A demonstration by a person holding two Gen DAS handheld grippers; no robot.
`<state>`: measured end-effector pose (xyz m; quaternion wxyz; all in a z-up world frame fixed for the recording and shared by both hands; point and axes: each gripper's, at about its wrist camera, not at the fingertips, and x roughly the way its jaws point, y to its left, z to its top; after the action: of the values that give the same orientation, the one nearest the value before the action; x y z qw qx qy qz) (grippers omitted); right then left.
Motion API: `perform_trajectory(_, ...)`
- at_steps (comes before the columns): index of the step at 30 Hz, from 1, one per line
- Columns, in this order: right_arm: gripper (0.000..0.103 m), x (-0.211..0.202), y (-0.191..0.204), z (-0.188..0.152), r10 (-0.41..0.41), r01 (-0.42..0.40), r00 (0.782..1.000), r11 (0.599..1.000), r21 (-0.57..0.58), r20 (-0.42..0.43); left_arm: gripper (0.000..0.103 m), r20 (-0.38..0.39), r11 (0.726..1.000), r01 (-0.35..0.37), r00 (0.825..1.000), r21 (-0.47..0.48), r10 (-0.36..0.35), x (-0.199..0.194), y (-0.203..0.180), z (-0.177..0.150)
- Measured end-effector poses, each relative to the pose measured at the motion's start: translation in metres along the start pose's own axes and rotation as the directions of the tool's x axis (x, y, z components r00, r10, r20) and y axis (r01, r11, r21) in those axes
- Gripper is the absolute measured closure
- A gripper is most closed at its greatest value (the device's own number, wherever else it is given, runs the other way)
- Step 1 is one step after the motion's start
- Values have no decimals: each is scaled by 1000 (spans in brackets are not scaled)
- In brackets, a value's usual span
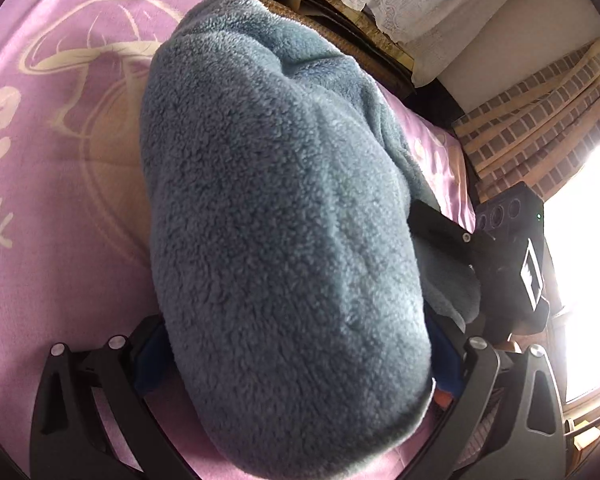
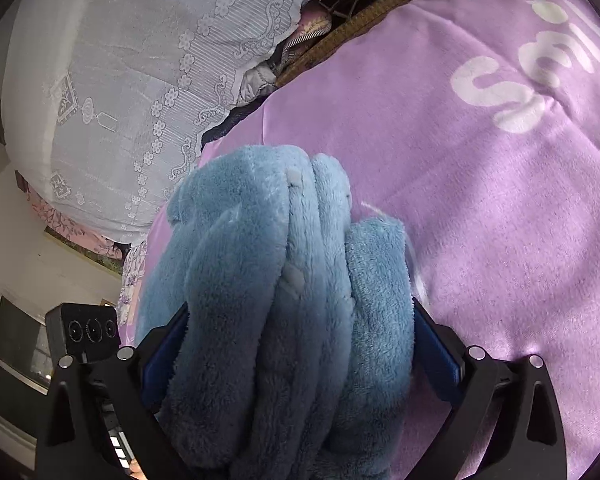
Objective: Fold small clothes
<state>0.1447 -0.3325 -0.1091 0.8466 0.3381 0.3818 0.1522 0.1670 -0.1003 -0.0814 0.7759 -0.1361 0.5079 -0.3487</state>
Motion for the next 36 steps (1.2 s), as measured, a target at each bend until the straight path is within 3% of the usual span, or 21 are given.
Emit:
perform_trajectory(3, 9, 0, 3, -4, -3, 3, 1000, 1000, -30, 13, 5, 14, 1000, -4, 1000, 27, 4, 0, -5, -1)
perform_trajectory(5, 21, 0, 5, -7, 34, -34, 999, 999, -21, 9, 6, 22, 999, -5, 1000, 44, 4, 0, -7, -2)
perform_trajectory(16, 22, 11, 11, -9, 46, -46, 999, 998, -44, 1, 5, 39, 998, -6, 999, 60, 4, 3, 1, 5)
perform_trajectory(22, 29, 5, 23, -17, -5, 11, 999, 993, -119, 52, 14, 68, 995, -34, 997, 94, 28, -3, -6, -2)
perform_trajectory(36, 35, -25, 44, -37, -56, 72, 994, 979, -190, 93, 18, 171, 959, -191, 973, 210, 157, -20, -45, -33)
